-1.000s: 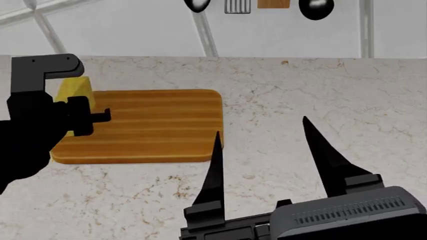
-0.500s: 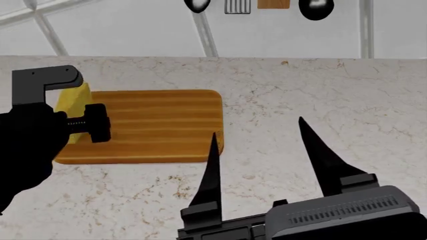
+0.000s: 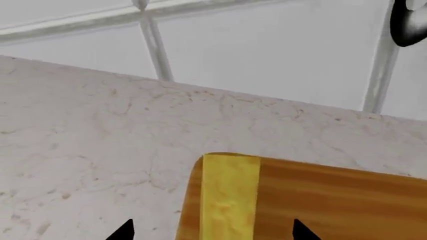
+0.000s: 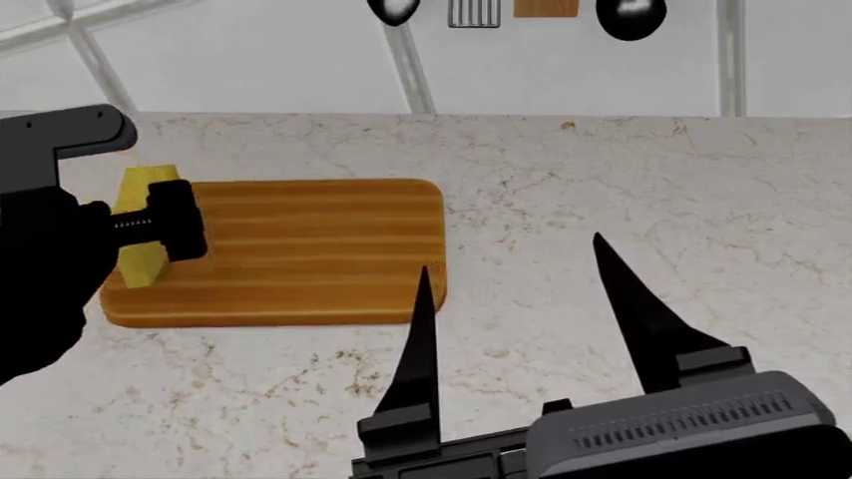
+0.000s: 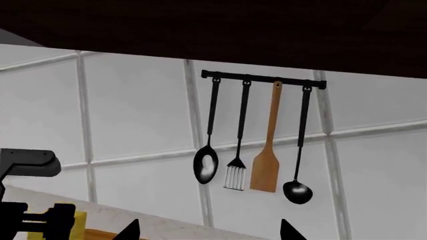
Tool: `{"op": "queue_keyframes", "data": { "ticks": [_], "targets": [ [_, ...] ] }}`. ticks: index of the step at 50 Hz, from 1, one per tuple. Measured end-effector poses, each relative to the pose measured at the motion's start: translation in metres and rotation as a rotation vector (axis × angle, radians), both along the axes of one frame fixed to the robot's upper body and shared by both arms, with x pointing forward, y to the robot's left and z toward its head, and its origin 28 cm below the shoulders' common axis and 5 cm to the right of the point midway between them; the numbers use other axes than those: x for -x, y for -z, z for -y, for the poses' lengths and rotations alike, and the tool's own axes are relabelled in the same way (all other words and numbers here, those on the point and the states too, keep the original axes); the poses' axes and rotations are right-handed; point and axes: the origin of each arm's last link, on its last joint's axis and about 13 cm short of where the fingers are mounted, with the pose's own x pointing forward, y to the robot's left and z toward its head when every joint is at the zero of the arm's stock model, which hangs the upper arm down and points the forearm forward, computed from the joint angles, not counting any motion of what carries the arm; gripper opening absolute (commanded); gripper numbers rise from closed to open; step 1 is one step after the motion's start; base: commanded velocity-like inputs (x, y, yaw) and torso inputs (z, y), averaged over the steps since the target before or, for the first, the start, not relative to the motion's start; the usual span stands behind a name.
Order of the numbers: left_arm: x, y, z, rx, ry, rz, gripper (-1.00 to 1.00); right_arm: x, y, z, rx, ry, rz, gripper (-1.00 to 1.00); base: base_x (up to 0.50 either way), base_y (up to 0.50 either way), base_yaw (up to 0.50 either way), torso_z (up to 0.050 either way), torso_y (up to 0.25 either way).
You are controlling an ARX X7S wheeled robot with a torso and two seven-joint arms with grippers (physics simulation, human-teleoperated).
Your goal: Place the bread and cheese on the cutting board.
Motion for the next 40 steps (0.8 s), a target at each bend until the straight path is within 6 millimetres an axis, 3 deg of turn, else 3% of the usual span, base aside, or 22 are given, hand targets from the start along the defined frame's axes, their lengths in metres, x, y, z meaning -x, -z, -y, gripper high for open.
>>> {"op": "queue_keyframes", "data": {
  "ticks": [15, 27, 40],
  "targets": [
    [0.033, -0.047, -0.004, -0.046, 0.0, 0.119, 1.0, 0.002, -0.002, 0.001, -0.004, 0.001, 0.007, 1.0, 0.0, 0.0, 0.0, 0.0, 0.0],
    [0.09, -0.09, -0.011, -0.094, -0.002, 0.209, 1.0, 0.004, -0.004, 0.001, -0.007, -0.001, 0.016, 1.0, 0.0, 0.0, 0.0, 0.0, 0.0],
    [0.146, -0.105, -0.02, -0.144, 0.052, 0.243, 1.0, 0.006, -0.005, 0.001, -0.01, -0.001, 0.021, 1.0, 0.0, 0.0, 0.0, 0.0, 0.0]
  ]
}}
